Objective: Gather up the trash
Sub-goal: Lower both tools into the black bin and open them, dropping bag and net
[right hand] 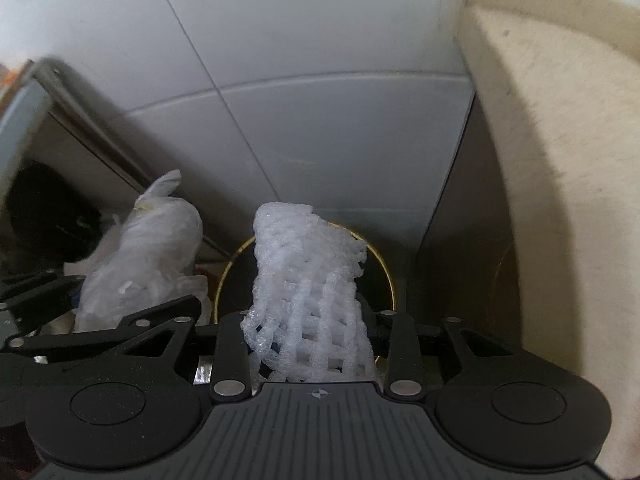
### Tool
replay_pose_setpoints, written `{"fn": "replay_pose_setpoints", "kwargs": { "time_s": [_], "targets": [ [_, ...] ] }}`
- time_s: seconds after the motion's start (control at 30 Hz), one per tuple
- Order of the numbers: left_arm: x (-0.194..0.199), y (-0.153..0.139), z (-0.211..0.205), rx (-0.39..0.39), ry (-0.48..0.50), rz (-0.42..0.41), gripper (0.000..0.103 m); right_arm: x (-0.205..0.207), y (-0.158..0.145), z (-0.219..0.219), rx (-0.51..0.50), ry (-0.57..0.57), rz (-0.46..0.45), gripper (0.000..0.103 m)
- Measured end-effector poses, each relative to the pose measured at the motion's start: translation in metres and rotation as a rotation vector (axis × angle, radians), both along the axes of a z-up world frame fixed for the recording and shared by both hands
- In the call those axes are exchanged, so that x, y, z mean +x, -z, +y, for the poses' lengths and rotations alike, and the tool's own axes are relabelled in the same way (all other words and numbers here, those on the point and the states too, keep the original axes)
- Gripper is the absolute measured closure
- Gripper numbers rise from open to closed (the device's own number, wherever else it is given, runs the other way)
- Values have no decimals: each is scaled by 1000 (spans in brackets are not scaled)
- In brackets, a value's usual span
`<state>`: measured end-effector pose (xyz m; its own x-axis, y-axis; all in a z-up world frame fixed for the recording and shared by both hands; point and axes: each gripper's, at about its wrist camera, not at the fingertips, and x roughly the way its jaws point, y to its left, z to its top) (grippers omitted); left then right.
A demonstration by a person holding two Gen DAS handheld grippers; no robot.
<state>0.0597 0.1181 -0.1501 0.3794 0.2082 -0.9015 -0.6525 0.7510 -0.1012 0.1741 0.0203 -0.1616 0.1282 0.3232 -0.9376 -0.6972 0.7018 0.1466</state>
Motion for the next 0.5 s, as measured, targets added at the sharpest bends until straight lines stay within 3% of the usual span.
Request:
{"fn": "replay_pose_setpoints", "kwargs": {
  "time_s": [0.37,0.5],
  "targets": [
    [3,23,25,-87,-70,30,51,15,28,15,-67,25,38,40],
    [5,24,28,-101,-75,25,49,19,32,15,-72,42,48,39]
  ]
}}
